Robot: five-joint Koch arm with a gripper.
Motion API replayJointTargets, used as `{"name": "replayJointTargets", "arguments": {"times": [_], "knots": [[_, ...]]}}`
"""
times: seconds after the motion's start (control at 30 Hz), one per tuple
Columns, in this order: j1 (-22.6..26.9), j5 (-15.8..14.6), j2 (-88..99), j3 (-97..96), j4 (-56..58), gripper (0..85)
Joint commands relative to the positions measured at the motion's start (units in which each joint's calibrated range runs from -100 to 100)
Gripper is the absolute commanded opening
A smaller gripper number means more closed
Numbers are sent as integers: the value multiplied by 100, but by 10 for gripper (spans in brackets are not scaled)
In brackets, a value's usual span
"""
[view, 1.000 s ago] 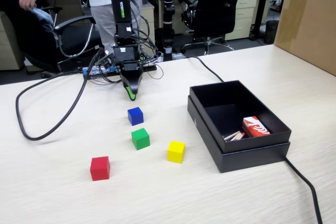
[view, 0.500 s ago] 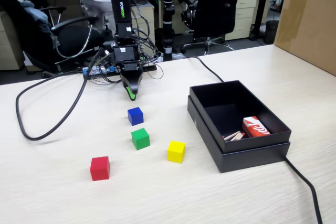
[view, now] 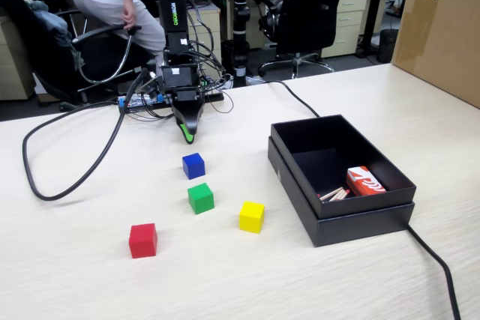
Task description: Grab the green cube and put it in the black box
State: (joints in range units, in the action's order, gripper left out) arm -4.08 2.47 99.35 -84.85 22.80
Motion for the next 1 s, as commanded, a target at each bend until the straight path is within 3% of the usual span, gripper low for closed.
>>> {"name": "replayJointTargets", "arguments": {"times": [0.0, 0.97], "knots": [[-15, 34, -73, -427, 108, 492], [39, -49, -107, -291, 143, 491]]}}
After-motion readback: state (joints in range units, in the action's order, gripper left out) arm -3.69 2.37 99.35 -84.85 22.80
